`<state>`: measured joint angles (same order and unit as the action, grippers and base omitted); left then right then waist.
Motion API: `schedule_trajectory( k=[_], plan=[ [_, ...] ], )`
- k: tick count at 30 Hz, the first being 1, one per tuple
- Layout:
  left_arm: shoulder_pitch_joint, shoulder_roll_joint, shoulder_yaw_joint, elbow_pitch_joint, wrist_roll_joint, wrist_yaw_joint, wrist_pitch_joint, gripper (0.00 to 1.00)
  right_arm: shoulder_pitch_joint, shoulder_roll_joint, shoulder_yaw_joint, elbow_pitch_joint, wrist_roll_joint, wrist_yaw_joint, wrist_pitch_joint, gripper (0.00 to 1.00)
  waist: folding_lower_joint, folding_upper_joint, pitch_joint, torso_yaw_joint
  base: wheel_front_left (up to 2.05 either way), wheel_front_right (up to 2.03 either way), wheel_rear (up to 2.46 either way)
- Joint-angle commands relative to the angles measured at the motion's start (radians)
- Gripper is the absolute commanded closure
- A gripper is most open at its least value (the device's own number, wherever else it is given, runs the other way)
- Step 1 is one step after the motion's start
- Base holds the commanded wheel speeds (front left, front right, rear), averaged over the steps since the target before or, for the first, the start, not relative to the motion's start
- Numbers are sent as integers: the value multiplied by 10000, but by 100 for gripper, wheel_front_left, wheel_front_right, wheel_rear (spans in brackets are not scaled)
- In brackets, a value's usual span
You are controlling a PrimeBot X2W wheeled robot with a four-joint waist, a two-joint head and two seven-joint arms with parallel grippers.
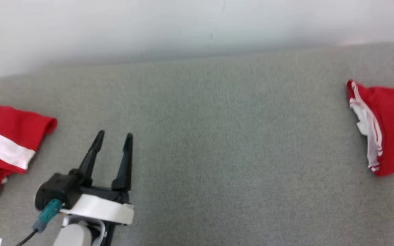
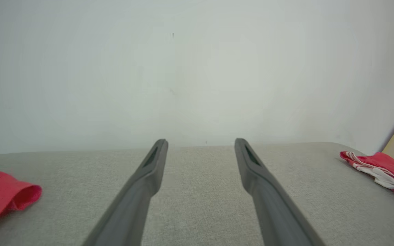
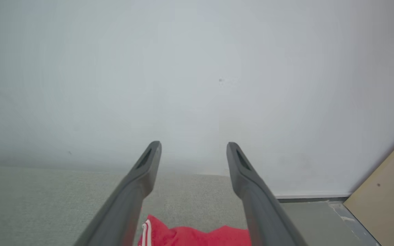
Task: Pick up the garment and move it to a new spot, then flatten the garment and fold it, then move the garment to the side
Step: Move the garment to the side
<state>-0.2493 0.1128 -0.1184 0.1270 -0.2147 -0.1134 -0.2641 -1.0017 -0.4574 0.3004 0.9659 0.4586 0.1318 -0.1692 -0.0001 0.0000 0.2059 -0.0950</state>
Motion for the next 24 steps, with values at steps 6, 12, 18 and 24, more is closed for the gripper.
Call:
schedule_trajectory(
  k=[6, 12, 18, 24],
  plan=[
    [682, -44, 639, 206, 85, 135, 1, 0, 1769, 56, 154, -2177, 694, -23, -125, 0, 1, 0, -1612, 255, 0, 0, 0],
    [1295, -133, 1195, 378, 127, 201, 1, 0, 4032, 274, -358, -4503, 1114, -23, -209, 0, 1, 0, -2237, 343, 0, 0, 0],
    [1794, -276, 1557, 400, 162, 152, 1, 0, 6305, 766, -979, -6313, 737, -23, -424, 0, 1, 0, -2464, 459, 0, 0, 0],
    [2405, -410, 1892, 453, 312, 118, 1, 0, 8191, 1582, -1379, -7277, 111, -23, -711, 0, 1, 0, -2598, 469, 0, 0, 0]
  ],
)
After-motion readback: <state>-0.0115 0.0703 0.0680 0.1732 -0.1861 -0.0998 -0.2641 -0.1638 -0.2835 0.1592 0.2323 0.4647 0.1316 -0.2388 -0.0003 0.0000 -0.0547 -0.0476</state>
